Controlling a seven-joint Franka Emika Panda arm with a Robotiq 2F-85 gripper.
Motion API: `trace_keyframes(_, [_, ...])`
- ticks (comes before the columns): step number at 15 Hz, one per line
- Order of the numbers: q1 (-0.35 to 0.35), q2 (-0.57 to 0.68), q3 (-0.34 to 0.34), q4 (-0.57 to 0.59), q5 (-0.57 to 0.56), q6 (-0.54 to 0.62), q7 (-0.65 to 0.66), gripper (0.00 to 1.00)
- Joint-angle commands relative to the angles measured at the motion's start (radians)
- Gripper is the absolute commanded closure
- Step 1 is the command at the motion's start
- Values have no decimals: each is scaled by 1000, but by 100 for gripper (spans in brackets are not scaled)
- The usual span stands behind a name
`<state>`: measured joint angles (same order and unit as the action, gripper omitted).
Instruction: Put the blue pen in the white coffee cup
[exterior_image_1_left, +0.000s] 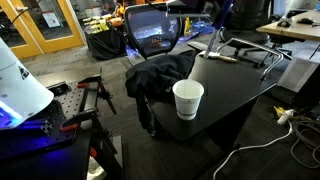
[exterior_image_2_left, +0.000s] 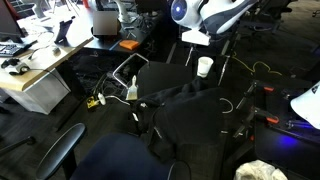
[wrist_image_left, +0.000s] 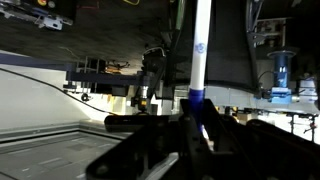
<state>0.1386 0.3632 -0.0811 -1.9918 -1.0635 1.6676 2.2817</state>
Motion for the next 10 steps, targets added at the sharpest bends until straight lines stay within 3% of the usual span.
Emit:
trace_keyframes(1, [-2,28,34,9,-3,-125,101,96])
trace_keyframes(5, [3,56,73,20,-2,-193,118,96])
trace_keyframes(10, [-6,81,103,26,31,-172,160,96])
